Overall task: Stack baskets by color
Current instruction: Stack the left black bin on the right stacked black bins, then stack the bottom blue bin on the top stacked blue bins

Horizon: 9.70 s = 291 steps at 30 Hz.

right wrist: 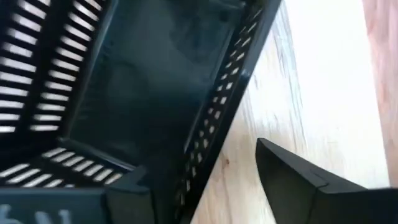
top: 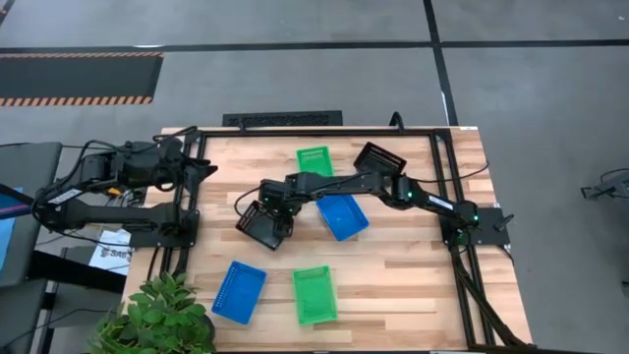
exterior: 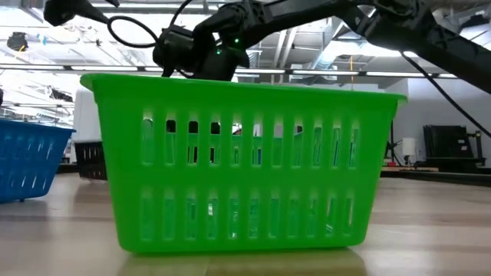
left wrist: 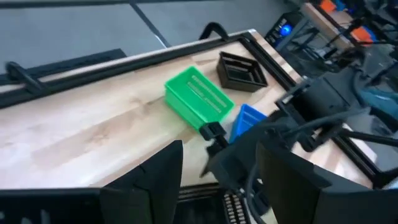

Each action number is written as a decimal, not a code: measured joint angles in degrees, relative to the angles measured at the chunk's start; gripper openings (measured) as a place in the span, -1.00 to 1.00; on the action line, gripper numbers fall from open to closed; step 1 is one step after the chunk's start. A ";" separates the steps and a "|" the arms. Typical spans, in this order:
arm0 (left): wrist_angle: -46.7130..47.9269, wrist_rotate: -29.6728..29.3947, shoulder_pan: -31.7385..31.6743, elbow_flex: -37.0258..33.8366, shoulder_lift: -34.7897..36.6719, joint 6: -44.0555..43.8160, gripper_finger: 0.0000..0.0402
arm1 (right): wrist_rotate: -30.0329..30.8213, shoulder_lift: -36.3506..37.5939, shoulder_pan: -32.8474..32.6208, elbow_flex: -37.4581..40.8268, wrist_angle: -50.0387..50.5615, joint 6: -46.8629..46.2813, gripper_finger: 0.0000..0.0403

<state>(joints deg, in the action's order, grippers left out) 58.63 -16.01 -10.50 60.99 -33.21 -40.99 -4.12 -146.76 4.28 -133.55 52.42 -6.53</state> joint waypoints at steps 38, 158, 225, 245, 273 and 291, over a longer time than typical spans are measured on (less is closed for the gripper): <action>1.07 -5.36 0.00 0.00 0.00 2.05 -0.04 | -3.41 2.71 2.57 -1.23 3.35 -8.65 -0.98; 9.55 21.88 1.34 -0.15 -11.33 -1.13 0.25 | -9.49 68.94 52.45 62.29 5.96 24.79 0.15; -36.24 20.96 38.05 -19.28 -55.76 0.50 -0.41 | 13.67 83.61 -20.76 61.89 8.74 -30.93 0.10; -17.58 6.24 24.33 -6.28 -55.30 2.76 -1.00 | 26.32 82.50 -18.61 68.03 4.27 -40.21 0.10; -5.03 -10.15 8.90 19.21 -55.28 7.96 -1.00 | 29.64 58.21 -11.05 65.85 -33.07 -26.78 0.10; -7.22 -12.30 8.28 19.17 -55.30 8.94 -1.00 | 32.67 56.53 -10.87 62.88 -35.07 -22.96 0.10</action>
<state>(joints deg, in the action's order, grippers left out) 51.41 -28.31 -2.22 80.16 -88.51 -32.05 28.55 -90.23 -6.59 -70.67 17.36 -29.49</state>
